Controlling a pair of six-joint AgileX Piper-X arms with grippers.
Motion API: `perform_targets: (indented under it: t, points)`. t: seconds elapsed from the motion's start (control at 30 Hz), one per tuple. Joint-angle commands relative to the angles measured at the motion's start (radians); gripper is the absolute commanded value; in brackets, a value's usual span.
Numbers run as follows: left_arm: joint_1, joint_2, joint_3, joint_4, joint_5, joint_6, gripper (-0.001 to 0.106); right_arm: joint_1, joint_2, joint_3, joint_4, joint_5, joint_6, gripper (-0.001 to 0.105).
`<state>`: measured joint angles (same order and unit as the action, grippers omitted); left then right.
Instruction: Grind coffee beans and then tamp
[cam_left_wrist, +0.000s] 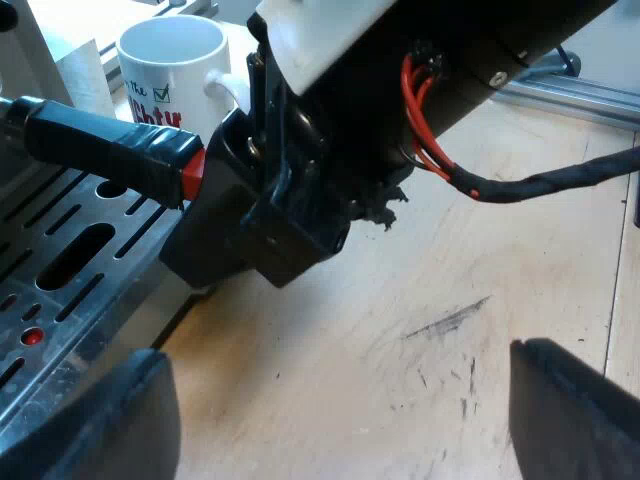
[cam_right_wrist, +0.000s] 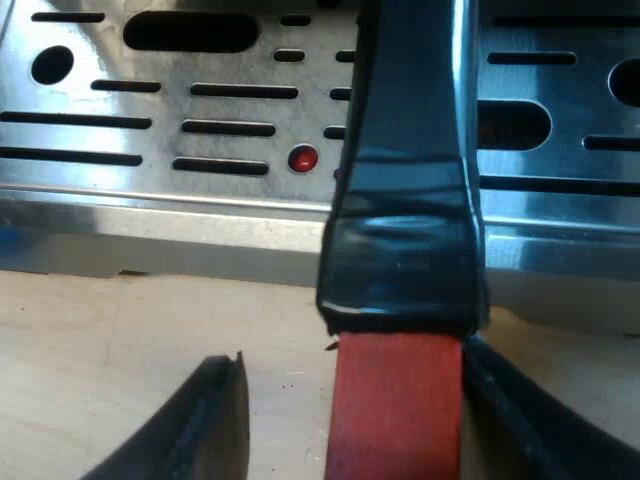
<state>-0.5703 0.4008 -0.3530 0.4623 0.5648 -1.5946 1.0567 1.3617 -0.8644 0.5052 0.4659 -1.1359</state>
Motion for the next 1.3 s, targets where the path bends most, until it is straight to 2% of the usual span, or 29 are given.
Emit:
perform_targets:
  t: [0.03, 0.13, 0.2, 0.23, 0.3, 0.4, 1.03, 1.23, 1.3]
  points:
    - [-0.004, 0.0, -0.001, -0.011, 0.0, 0.007, 0.07, -0.006, -0.002, -0.006, -0.008, 0.008, 0.0, 0.045]
    - [-0.004, 0.0, -0.001, -0.011, 0.0, 0.007, 0.07, -0.006, -0.002, -0.006, -0.008, 0.008, 0.0, 0.039]
    - [-0.004, 0.0, -0.001, -0.011, 0.0, 0.007, 0.07, -0.006, -0.002, -0.006, -0.008, 0.008, 0.0, 0.026]
    - [-0.004, 0.0, -0.001, -0.011, 0.0, 0.007, 0.07, -0.006, -0.002, -0.006, -0.008, 0.008, 0.0, 0.024]
    - [-0.004, 0.0, -0.001, -0.011, 0.0, 0.007, 0.07, -0.006, -0.002, -0.006, -0.008, 0.008, 0.0, 0.01]
    - [-0.004, 0.0, -0.001, -0.011, 0.0, 0.007, 0.07, -0.006, -0.002, -0.006, -0.008, 0.008, 0.0, 0.0]
    - [-0.004, 0.0, -0.001, -0.011, 0.0, 0.007, 0.07, -0.006, -0.002, -0.006, -0.03, 0.008, 0.0, 0.0]
    - [-0.004, 0.0, -0.001, -0.011, 0.0, 0.007, 0.07, -0.006, -0.002, -0.006, -0.03, 0.008, 0.02, 0.0]
    - [-0.004, 0.0, -0.001, -0.011, 0.0, 0.007, 0.07, 0.001, -0.002, -0.006, -0.027, 0.008, 0.045, 0.0]
